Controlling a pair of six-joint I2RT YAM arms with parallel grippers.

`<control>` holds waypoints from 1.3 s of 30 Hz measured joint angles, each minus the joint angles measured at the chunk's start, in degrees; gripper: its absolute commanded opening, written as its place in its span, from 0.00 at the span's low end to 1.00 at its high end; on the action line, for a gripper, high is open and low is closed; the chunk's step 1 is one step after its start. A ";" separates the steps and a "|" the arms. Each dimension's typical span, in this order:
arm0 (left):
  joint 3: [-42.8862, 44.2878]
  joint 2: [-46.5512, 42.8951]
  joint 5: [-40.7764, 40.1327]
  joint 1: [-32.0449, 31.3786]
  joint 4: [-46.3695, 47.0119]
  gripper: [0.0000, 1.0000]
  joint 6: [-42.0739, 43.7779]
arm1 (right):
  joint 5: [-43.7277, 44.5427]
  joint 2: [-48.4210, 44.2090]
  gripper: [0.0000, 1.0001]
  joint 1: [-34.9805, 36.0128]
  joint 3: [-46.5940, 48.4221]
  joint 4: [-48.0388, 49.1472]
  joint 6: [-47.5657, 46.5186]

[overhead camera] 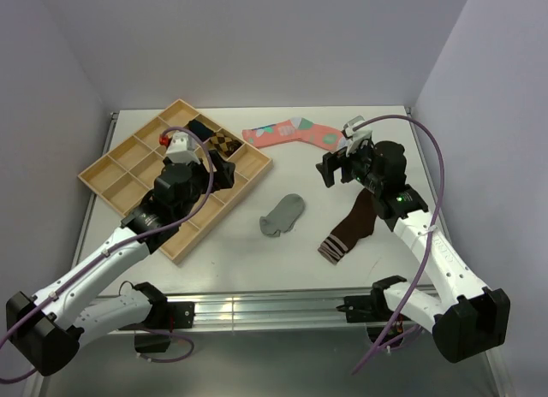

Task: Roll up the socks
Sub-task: Roll the sock at the center of the board.

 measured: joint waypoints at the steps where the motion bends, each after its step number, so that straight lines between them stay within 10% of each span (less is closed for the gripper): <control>1: 0.00 -0.09 0.00 0.00 -0.07 1.00 0.00 | 0.02 0.00 1.00 0.00 0.00 0.00 -0.02; 17: 1.79 0.20 -1.99 0.00 -4.17 1.00 -1.14 | 2.10 8.55 0.84 1.73 5.18 -5.70 -4.76; 39: 3.48 -9.09 -6.49 0.02 -11.69 0.99 -6.25 | 8.63 30.45 0.48 32.74 7.21 -14.03 -4.98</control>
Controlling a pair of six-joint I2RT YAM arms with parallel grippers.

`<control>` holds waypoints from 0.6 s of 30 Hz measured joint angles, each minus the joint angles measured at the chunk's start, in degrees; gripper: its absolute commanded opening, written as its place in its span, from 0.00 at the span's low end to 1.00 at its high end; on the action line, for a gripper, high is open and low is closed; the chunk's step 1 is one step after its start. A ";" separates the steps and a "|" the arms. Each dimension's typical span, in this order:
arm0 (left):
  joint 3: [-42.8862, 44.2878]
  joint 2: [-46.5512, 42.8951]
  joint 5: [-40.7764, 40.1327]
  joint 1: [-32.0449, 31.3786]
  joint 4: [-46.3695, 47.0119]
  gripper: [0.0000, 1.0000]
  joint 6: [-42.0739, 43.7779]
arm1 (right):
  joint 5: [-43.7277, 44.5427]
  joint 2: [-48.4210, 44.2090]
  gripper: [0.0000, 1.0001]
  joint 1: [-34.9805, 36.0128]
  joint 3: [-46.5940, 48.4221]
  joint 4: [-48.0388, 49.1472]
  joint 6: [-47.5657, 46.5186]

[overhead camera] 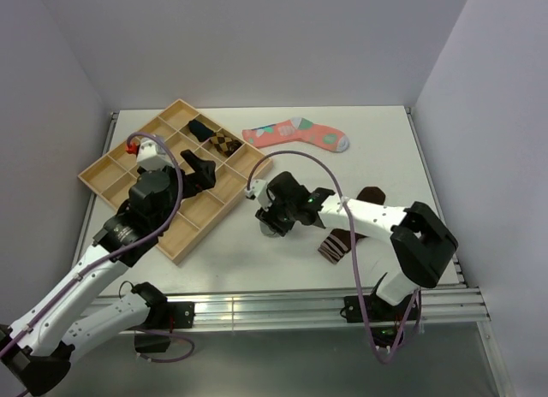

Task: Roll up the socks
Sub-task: Roll the sock at the center of the board.

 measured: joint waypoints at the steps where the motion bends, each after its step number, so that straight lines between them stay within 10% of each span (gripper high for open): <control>1: 0.00 -0.46 0.00 0.00 -0.22 0.99 0.00 | 0.37 0.76 0.48 0.66 0.00 -0.09 0.04; 18: -0.04 -1.09 0.02 0.00 -0.44 1.00 -0.13 | 5.51 7.61 0.41 6.38 1.27 -0.11 0.26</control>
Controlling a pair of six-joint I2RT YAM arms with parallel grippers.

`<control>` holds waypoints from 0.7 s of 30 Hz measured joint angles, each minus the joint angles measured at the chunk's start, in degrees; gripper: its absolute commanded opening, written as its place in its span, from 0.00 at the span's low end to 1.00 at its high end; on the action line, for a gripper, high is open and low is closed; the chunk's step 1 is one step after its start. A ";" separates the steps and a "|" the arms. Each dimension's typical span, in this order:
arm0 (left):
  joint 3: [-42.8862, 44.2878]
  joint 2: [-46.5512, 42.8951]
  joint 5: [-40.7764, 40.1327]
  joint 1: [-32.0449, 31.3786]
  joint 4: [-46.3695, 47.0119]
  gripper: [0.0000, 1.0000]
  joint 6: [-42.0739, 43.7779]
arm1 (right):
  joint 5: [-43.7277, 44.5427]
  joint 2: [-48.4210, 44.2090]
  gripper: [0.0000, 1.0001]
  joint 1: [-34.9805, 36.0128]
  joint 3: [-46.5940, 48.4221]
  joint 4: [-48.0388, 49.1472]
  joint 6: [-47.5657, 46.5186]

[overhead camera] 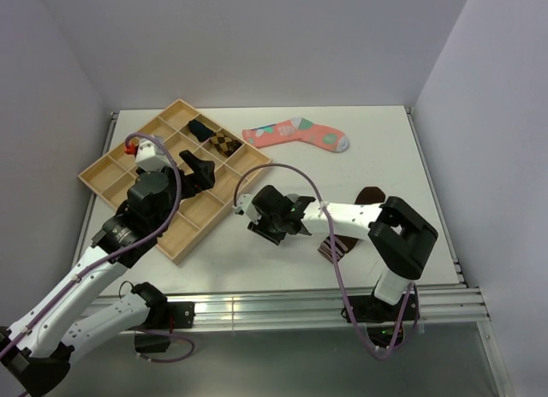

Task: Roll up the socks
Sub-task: Roll the sock at the center of the board.

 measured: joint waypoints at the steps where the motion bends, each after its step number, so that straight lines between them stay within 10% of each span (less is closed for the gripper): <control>1: 0.00 0.17 0.00 0.00 0.02 0.99 0.00 | 0.17 0.11 0.41 0.00 0.17 0.00 -0.02; 21: -0.50 2.75 0.68 0.00 1.07 0.99 0.02 | 1.11 2.62 0.45 0.61 1.99 0.50 -0.44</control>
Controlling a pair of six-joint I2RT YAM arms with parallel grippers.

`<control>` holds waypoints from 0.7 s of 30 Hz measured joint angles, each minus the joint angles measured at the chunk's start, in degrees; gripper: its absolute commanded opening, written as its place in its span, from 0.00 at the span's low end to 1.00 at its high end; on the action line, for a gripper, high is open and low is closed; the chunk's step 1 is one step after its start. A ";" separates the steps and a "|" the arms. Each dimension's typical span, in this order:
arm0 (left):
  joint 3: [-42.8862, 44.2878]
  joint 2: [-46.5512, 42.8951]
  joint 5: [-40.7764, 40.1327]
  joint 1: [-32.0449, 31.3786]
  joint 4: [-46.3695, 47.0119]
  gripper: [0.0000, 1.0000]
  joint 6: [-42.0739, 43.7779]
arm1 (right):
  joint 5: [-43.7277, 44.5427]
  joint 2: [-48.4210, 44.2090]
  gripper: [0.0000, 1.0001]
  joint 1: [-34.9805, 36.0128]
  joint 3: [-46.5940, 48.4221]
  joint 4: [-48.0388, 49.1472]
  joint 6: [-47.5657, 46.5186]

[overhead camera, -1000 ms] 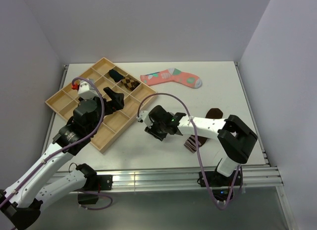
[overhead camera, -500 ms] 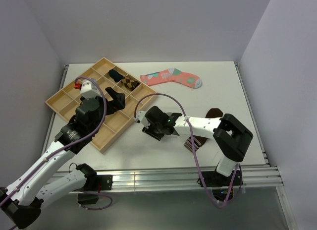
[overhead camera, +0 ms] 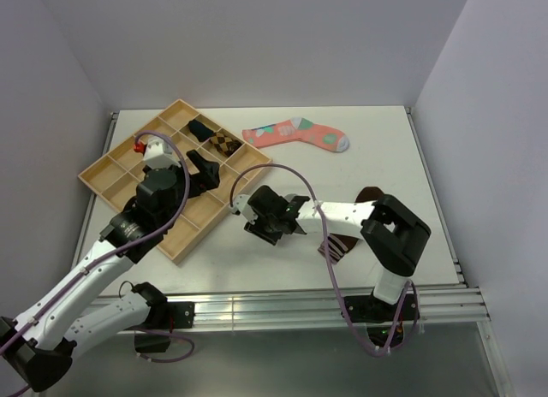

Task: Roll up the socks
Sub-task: Roll the sock at the center of the board.

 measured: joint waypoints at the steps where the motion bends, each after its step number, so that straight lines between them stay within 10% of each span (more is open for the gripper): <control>1: -0.28 0.15 0.04 0.00 0.33 0.99 0.02 | 0.00 0.37 0.45 0.00 0.02 0.00 -0.02; 21: -3.89 4.55 1.79 0.00 5.97 0.99 0.17 | -6.45 1.99 0.22 -3.52 2.05 -2.64 -2.21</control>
